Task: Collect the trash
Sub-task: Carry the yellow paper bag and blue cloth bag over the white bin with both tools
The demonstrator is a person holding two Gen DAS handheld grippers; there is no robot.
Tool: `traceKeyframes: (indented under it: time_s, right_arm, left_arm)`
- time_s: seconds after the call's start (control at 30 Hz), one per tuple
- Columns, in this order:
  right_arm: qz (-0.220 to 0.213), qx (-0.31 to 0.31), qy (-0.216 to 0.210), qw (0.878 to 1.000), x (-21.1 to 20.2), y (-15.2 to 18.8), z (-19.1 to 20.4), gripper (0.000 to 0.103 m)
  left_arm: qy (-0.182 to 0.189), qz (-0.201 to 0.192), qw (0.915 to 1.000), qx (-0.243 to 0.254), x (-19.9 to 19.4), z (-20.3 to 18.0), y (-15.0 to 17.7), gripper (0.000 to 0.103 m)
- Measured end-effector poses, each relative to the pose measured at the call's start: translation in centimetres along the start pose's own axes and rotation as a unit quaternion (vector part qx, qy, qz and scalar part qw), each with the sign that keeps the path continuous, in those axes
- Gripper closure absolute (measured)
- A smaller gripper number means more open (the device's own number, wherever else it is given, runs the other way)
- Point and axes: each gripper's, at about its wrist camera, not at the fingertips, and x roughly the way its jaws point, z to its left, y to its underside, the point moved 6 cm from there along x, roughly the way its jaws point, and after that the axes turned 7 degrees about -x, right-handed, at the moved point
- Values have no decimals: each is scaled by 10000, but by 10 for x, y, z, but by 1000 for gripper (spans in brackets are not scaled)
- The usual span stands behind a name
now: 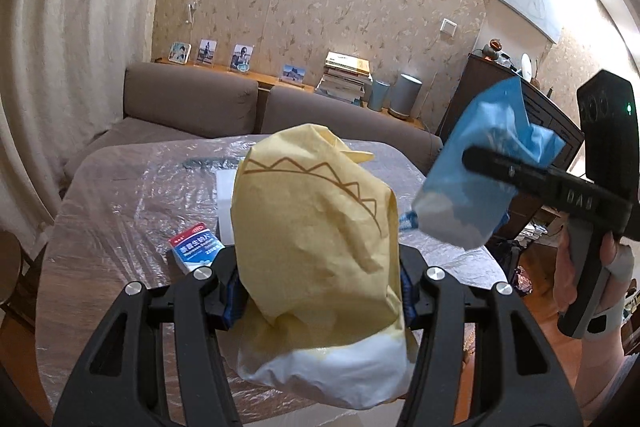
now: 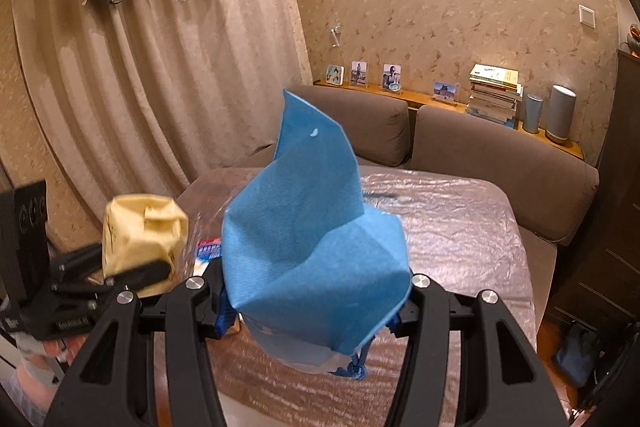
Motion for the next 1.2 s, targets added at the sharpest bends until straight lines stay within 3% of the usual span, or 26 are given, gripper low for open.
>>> traceKeyframes:
  time_s: [0.6, 1.2]
  right_arm:
    - [892, -178, -574, 9942, -3, 85, 65, 50]
    - [1994, -140, -845, 9762, 17, 167, 94, 50]
  left_arm:
    - [29, 203, 9998, 16, -47, 7, 42, 46]
    - [16, 1326, 9909, 245, -40, 4, 126, 46]
